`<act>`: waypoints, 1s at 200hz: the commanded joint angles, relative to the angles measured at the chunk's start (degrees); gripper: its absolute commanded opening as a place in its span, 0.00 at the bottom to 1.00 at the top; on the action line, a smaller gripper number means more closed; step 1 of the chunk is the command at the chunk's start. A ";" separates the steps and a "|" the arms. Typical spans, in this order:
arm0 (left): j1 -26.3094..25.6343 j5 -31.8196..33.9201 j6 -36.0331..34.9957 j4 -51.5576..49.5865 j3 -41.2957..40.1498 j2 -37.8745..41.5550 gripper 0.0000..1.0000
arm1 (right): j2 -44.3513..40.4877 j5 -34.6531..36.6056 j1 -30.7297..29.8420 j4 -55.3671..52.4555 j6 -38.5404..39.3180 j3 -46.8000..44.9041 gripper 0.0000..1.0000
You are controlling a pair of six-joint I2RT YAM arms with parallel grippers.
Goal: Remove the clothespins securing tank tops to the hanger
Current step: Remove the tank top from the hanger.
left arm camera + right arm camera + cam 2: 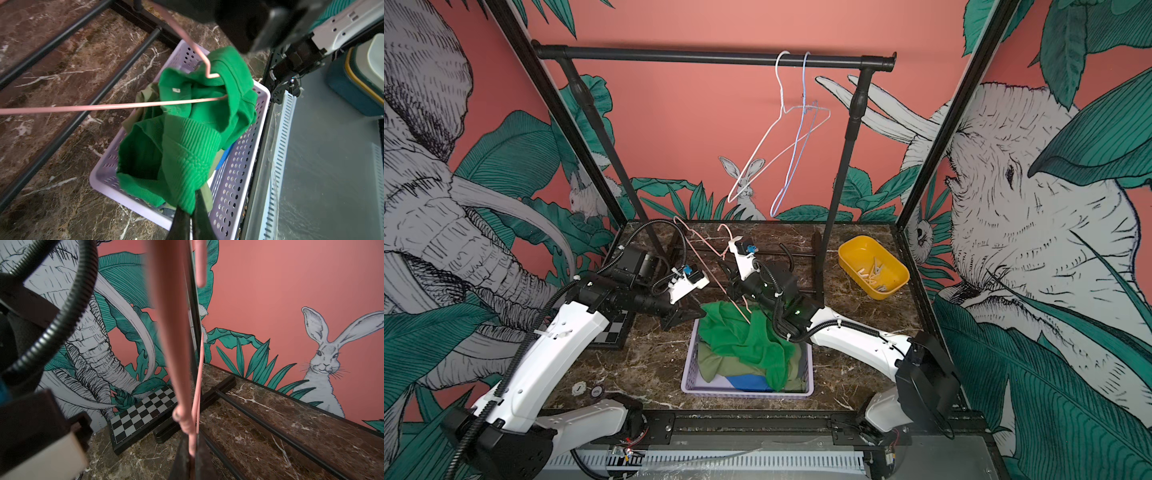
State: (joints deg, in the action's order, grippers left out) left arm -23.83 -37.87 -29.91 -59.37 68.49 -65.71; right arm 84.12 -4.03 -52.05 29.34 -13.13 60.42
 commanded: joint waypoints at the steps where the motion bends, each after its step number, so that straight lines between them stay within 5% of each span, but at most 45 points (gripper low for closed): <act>1: -1.36 0.28 -5.21 -3.58 -1.15 -0.29 0.00 | 0.28 -3.09 0.32 8.03 -0.37 4.04 0.00; 72: -4.49 2.81 -8.02 -4.19 -2.65 -1.41 0.00 | 0.38 -5.83 0.37 2.24 1.16 9.10 0.00; 104: -5.52 2.63 -10.34 -6.42 -1.27 -2.22 0.48 | -3.97 -6.16 0.37 -8.09 4.03 10.74 0.00; 119: -5.56 2.80 -11.87 -8.39 0.56 -2.39 0.61 | -5.81 -5.99 0.37 -15.00 5.80 12.48 0.00; 200: -5.61 -2.55 -20.18 -24.31 21.15 1.03 0.75 | -14.25 -4.67 0.37 -41.37 12.05 18.53 0.00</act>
State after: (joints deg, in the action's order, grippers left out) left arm -29.19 -36.23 -45.45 -75.79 82.87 -68.03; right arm 71.55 -9.37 -51.79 -3.25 -4.05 76.97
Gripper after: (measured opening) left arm 0.739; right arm 0.048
